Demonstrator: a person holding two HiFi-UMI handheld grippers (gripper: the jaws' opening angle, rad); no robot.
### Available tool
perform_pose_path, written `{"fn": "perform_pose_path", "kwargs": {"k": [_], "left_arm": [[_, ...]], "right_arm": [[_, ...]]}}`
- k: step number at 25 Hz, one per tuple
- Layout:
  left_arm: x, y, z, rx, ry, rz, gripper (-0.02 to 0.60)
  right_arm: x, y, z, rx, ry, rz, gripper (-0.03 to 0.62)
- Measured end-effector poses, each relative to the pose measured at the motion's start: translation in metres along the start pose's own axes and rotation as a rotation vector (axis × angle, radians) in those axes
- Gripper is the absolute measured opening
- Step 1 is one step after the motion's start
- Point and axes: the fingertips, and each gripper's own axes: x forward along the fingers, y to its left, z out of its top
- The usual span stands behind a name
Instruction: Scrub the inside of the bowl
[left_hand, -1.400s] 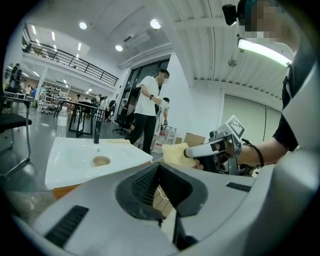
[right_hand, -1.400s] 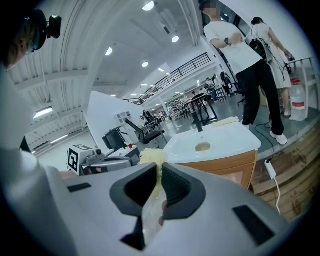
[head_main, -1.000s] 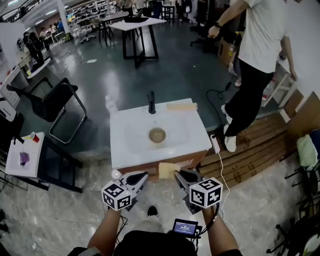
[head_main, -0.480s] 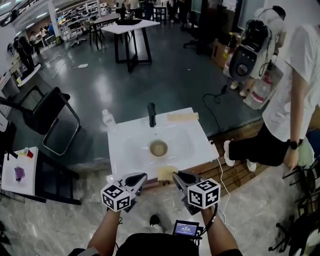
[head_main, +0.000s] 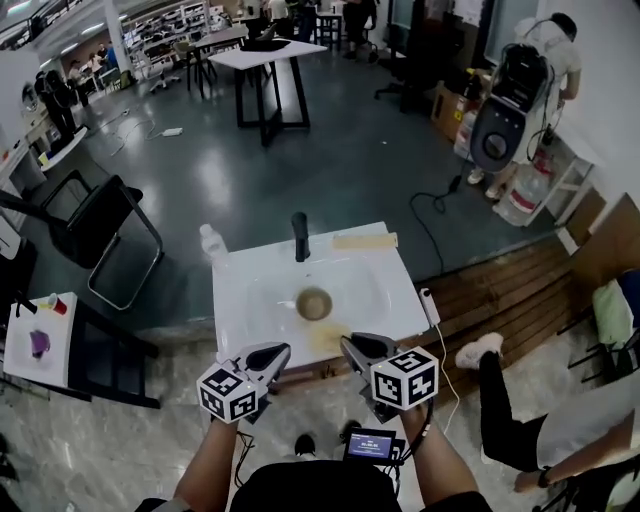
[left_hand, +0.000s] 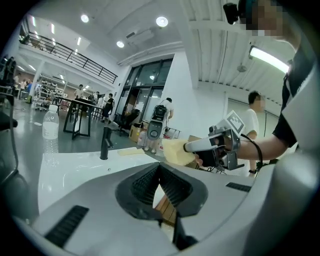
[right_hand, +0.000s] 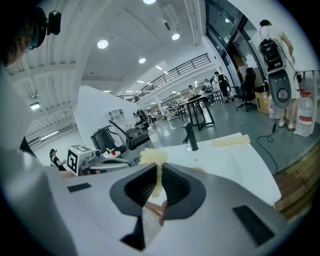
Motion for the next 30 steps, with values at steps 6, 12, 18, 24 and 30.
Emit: {"fn": "perform_pose_path", "kwargs": {"k": [6,12,18,24,30], "left_arm": [[0.017,-0.008,0.009,0.011,0.0,0.025,0.003],[0.031,-0.011,0.01,0.019,0.013,0.06,0.002],[0.045,-0.019,0.014,0.022,0.014,0.081,0.003],[0.057,-0.02,0.002,0.024,0.057,0.133,0.002],[0.063,-0.004,-0.016,-0.004,0.121,0.191,0.003]], "right_arm": [[-0.008,-0.017,0.012,-0.028,0.015,0.039,0.037],[-0.02,-0.04,0.026,-0.058,0.035,0.074,0.037],[-0.019,-0.062,0.026,-0.049,0.051,0.104,0.037],[-0.012,-0.079,0.013,-0.028,0.079,0.138,0.037],[-0.001,-0.092,0.007,-0.013,0.103,0.158,0.037]]}}
